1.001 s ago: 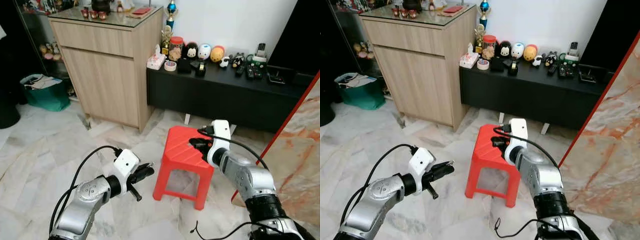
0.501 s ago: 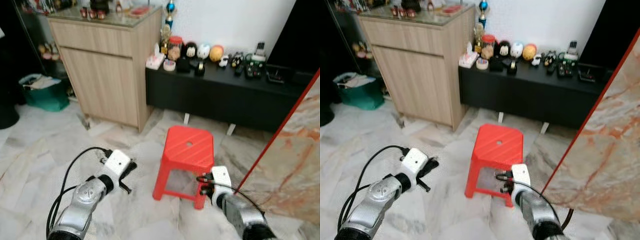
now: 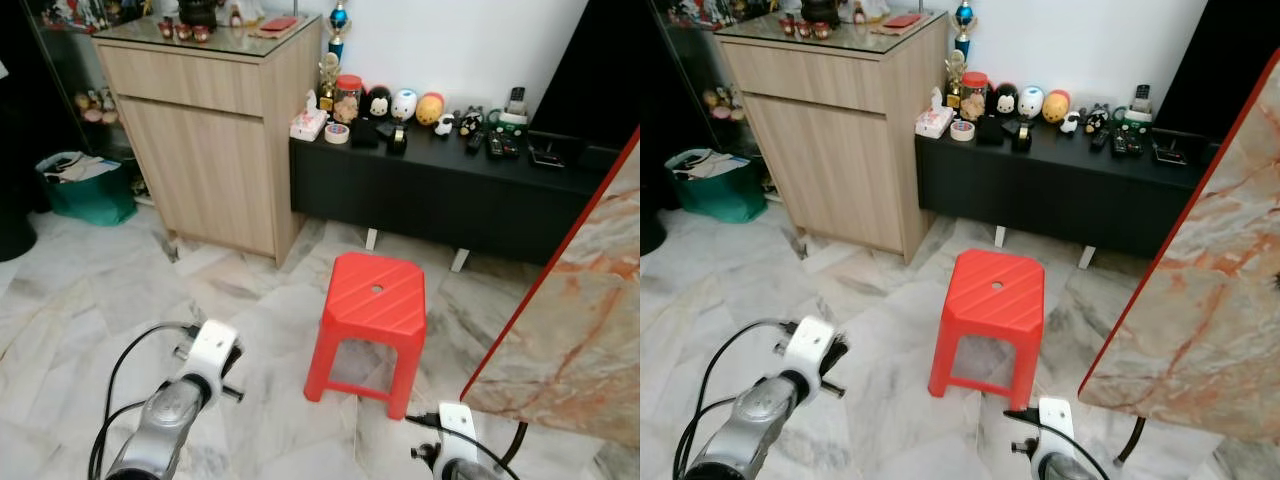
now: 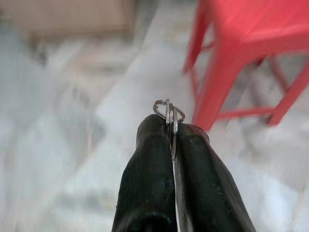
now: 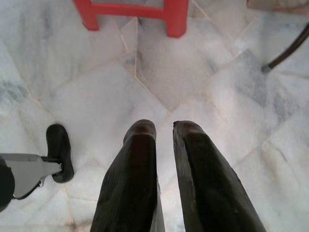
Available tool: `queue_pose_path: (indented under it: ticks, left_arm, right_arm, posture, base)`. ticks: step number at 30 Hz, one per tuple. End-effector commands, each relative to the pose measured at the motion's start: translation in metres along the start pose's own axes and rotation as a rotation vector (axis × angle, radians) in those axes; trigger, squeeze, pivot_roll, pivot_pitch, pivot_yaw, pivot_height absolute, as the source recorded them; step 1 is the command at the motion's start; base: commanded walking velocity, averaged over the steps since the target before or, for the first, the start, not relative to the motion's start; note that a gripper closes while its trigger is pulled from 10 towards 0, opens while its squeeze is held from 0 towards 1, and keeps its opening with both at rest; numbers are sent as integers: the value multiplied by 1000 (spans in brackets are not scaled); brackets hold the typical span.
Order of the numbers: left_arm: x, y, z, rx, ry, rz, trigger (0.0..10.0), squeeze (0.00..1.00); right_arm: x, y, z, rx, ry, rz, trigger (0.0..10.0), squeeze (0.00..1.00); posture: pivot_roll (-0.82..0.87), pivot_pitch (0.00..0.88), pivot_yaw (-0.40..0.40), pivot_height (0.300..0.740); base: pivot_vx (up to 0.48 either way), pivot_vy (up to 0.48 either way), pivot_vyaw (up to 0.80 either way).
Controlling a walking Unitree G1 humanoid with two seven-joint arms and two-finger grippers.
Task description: Hang keys on a hook
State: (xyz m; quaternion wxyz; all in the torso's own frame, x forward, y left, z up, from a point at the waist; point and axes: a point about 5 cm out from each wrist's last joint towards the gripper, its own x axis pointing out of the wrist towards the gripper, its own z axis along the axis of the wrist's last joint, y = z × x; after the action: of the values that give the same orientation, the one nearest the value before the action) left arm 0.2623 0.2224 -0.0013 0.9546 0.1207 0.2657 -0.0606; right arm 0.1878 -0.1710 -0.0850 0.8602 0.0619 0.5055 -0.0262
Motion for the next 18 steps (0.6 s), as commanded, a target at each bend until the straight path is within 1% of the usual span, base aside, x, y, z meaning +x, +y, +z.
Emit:
queue_pose_path:
  ticks: [1,5,6,9,12,14,18]
  left_arm:
    - [-6,12,-24,-22,101,65,10000,0]
    - [-18,16,-58,-56,224,101,10000,0]
    - [-23,15,-72,-72,277,114,10000,0]
    - [-33,10,-93,-96,357,124,10000,0]
    - [-36,7,-101,-109,388,133,10000,0]
    - [-37,1,-104,-118,397,132,10000,0]
    - [-37,-5,-107,-110,411,120,10000,0]
  right_arm:
    - [0,-1,0,11,-17,-8,10000,0]
    - [-1,-2,-14,7,-3,-9,10000,0]
    - [-2,-3,-20,6,5,-13,10000,0]
    - [-3,-6,-28,-13,24,-20,10000,0]
    - [-4,-8,-31,-5,27,-30,10000,0]
    - [-3,-7,-30,-15,26,-32,10000,0]
    - [-3,-6,-30,-17,27,-34,10000,0]
  posture:
    - [68,0,-70,740]
    - [62,0,-68,740]
    - [58,0,-68,740]
    - [43,0,-66,740]
    - [44,0,-65,740]
    - [46,0,-65,740]
    - [43,0,-60,740]
  base:
    - [0,0,0]
    - [0,0,0]
    - [0,0,0]
    - [0,0,0]
    - [0,-173,0]
    - [0,-300,0]
    - [0,-373,0]
